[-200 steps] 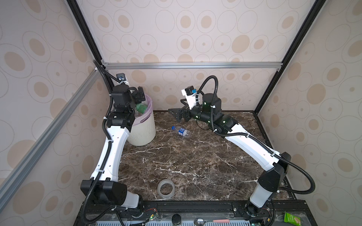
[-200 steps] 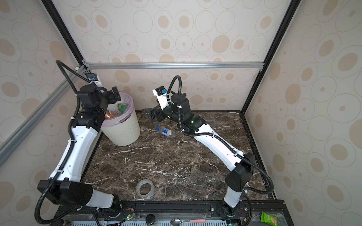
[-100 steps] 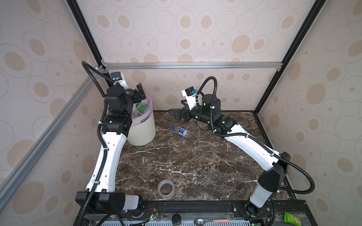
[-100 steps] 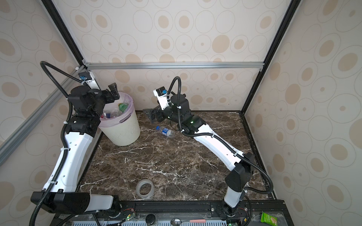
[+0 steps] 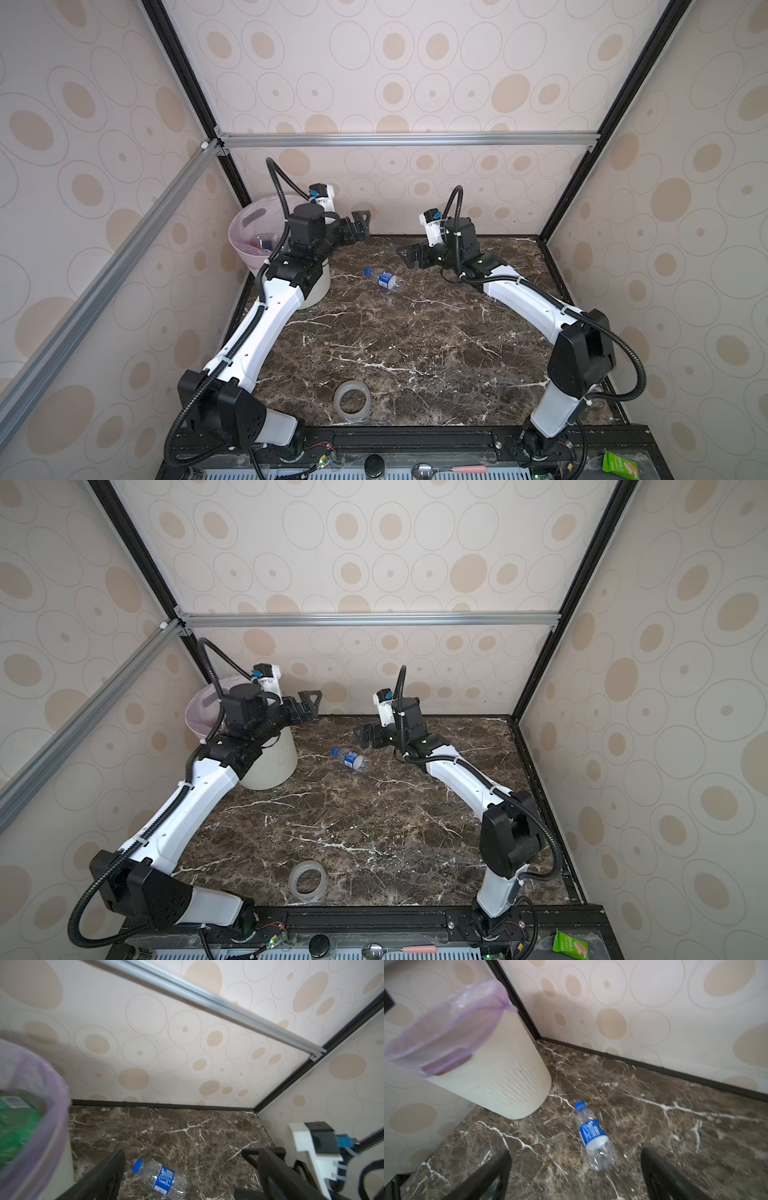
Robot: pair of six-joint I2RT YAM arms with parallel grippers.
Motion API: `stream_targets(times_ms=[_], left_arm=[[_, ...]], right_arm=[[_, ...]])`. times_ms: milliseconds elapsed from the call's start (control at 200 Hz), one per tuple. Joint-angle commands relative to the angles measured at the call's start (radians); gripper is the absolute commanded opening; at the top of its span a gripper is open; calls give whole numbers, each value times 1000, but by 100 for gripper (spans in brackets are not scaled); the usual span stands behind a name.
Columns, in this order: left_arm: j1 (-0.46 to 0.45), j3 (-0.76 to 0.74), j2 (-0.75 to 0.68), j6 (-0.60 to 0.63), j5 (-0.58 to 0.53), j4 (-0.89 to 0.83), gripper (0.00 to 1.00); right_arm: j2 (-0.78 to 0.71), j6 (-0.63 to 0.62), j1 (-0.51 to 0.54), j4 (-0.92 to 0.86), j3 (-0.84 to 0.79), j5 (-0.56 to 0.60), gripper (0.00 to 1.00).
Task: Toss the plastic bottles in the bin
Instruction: 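Lower right gripper onto the blue-label water bottle while left gripper returns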
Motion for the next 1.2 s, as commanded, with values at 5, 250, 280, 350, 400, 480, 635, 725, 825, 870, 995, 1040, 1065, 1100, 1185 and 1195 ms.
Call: stream_targets(times_ms=[5, 250, 280, 350, 400, 480, 635, 725, 825, 870, 995, 1040, 1065, 1100, 1185, 1195], left_arm=[[-41, -76, 24, -138, 105, 131, 99], [-81, -240, 15, -250, 117, 265, 99], [-80, -265, 11, -263, 122, 282, 99], [-80, -313, 12, -292, 144, 313, 99], [-81, -344, 13, -309, 156, 328, 99], [-74, -393, 19, -337, 172, 363, 99], [-43, -429, 34, -335, 192, 375, 99], [-30, -439, 43, -332, 202, 380, 99], [-27, -448, 51, -327, 208, 384, 99], [-25, -455, 53, -328, 213, 390, 99], [-18, -475, 50, -334, 217, 392, 99], [-17, -480, 49, -332, 214, 393, 99], [-18, -482, 48, -331, 213, 393, 99], [-15, -484, 48, -330, 214, 393, 99], [-15, -487, 43, -327, 212, 392, 99], [-14, -487, 41, -326, 212, 393, 99]], right_arm=[[38, 2, -12, 1, -35, -2, 100], [195, -21, -12, -25, -16, -32, 100], [214, -21, -13, -25, -7, -40, 100], [269, -15, -9, -35, 23, -51, 100], [302, -15, -6, -47, 50, -55, 100], [346, -17, 4, -57, 82, -48, 100], [415, -23, 16, -79, 144, -43, 100], [452, -35, 24, -102, 190, -38, 100], [496, -44, 32, -134, 252, -34, 100], [521, -47, 36, -156, 284, -32, 100], [573, -58, 49, -207, 353, -19, 100], [585, -60, 54, -214, 366, -18, 99], [592, -62, 56, -219, 376, -17, 98], [600, -64, 60, -225, 387, -16, 96], [617, -71, 67, -241, 409, -8, 90], [618, -70, 68, -242, 411, -8, 89]])
